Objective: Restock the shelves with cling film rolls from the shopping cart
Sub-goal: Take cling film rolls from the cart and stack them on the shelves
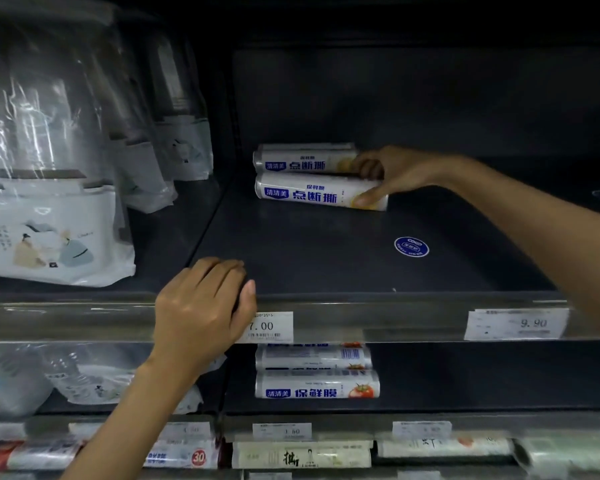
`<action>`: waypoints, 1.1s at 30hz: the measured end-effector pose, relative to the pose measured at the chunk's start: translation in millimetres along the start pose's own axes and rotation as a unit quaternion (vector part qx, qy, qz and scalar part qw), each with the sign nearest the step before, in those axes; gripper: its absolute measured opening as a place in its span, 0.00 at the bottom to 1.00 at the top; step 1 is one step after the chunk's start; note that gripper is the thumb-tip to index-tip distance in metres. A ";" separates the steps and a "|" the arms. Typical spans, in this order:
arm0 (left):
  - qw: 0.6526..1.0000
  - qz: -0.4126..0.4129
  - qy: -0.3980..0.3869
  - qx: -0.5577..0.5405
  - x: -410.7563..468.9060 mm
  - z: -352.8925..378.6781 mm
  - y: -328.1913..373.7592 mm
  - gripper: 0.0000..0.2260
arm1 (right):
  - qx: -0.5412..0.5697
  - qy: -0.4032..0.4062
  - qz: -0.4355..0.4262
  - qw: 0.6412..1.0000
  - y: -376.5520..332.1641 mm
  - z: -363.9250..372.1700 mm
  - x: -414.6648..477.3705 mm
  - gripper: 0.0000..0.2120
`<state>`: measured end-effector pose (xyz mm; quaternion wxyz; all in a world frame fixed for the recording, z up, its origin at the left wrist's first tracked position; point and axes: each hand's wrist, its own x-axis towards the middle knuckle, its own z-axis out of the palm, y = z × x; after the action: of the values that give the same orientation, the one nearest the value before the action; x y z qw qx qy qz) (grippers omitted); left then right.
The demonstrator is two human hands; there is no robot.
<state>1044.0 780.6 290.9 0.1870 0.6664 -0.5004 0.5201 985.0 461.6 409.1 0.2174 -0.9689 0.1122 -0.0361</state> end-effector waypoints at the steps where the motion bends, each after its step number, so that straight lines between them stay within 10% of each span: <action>1: 1.000 -0.002 0.000 0.001 -0.2 0.7 0.0 0.17 | -0.003 0.006 0.007 1.000 8.8 -1.6 -6.4 0.25; 33: 1.000 -0.008 -0.013 -0.010 -0.6 2.1 -0.5 0.18 | -0.014 0.194 -0.016 0.981 50.5 24.6 55.5 0.24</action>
<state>1045.5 779.4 289.7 0.1914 0.6752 -0.5025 0.5049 1031.7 414.4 366.4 0.1777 -0.9481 0.1371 -0.2253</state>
